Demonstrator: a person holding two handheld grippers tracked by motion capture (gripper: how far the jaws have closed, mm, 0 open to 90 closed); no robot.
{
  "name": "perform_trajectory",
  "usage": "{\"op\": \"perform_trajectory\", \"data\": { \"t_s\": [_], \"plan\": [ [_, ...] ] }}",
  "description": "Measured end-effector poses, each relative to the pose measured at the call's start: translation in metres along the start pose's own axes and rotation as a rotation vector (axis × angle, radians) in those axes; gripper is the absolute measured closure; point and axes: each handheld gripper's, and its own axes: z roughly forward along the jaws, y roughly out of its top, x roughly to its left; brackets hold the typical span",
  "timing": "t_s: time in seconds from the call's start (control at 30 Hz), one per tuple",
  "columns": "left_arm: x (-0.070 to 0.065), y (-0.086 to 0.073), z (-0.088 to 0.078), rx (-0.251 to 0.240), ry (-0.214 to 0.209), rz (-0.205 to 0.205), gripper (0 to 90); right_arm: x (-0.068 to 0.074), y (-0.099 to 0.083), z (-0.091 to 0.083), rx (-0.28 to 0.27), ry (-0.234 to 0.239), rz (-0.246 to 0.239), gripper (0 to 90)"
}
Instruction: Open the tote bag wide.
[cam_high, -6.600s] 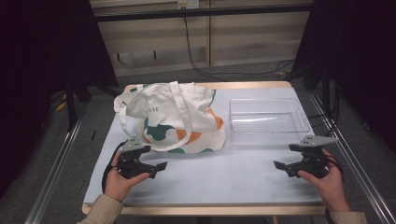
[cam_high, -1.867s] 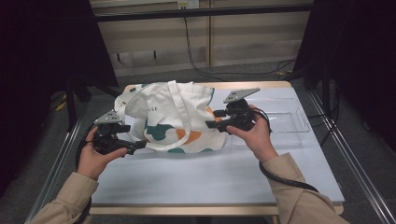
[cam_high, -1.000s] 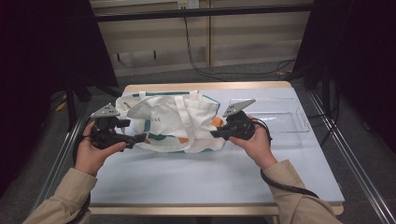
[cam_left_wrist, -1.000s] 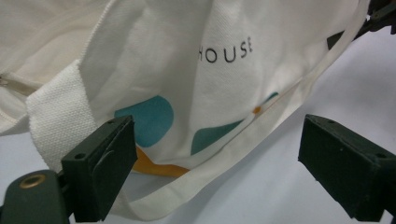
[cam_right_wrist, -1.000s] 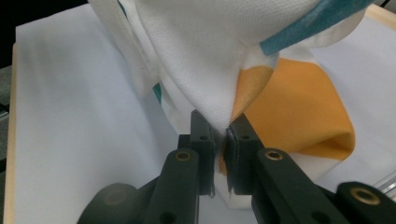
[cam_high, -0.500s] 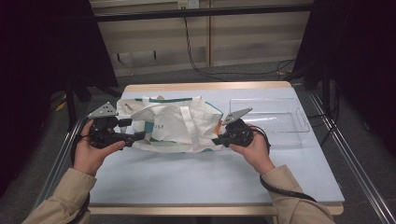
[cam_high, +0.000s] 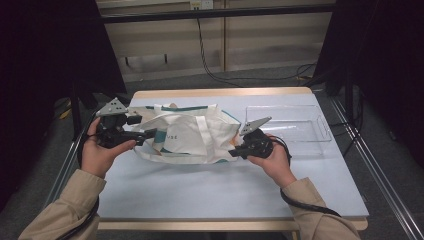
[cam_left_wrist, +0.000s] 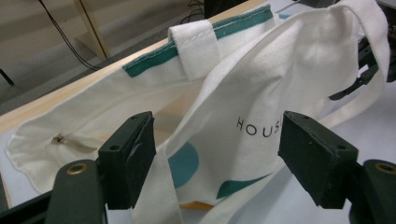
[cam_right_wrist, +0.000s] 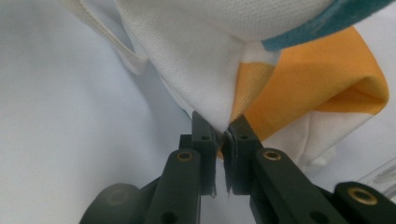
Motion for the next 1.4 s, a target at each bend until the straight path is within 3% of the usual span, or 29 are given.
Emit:
{"op": "perform_trajectory", "data": {
  "t_s": [0.27, 0.3, 0.33, 0.43, 0.63, 0.7, 0.73, 0.77, 0.87, 0.93, 1.1, 1.4],
  "plan": [
    [-0.005, 0.010, 0.021, 0.030, -0.057, 0.048, 40.7, 0.000, 0.001, -0.002, 0.001, 0.012, -0.023, 83.7],
    [-0.008, 0.011, 0.023, 0.052, -0.062, 0.063, 53.1, -0.001, 0.000, -0.003, -0.002, 0.011, -0.010, 82.6],
    [-0.009, 0.011, 0.024, 0.061, -0.065, 0.067, 55.2, -0.002, 0.000, -0.003, -0.005, 0.017, -0.009, 82.0],
    [-0.014, 0.010, 0.027, 0.088, -0.094, 0.066, 64.6, -0.004, -0.003, -0.006, -0.015, 0.015, 0.025, 74.7],
    [-0.018, 0.008, 0.030, 0.106, -0.140, 0.068, 76.1, -0.007, -0.004, -0.019, -0.064, -0.007, 0.063, 50.4],
    [-0.020, 0.008, 0.031, 0.104, -0.140, 0.065, 76.3, -0.008, -0.003, -0.022, -0.079, -0.005, 0.073, 48.4],
    [-0.022, 0.009, 0.032, 0.118, -0.134, 0.079, 76.3, -0.008, -0.001, -0.028, -0.089, -0.016, 0.072, 39.9],
    [-0.024, 0.009, 0.035, 0.126, -0.129, 0.078, 76.3, -0.008, 0.000, -0.030, -0.096, -0.020, 0.069, 37.4],
    [-0.024, 0.009, 0.036, 0.128, -0.126, 0.073, 76.4, -0.006, 0.002, -0.033, -0.114, -0.017, 0.056, 35.4],
    [-0.025, 0.009, 0.038, 0.126, -0.124, 0.069, 76.7, -0.003, 0.004, -0.036, -0.110, -0.022, 0.046, 27.1],
    [-0.024, 0.010, 0.038, 0.132, -0.122, 0.066, 76.9, -0.001, 0.007, -0.037, -0.120, -0.037, 0.036, 17.8],
    [-0.025, 0.010, 0.039, 0.135, -0.115, 0.059, 77.2, -0.001, 0.012, -0.043, -0.152, -0.050, 0.025, 14.1]
  ]
}}
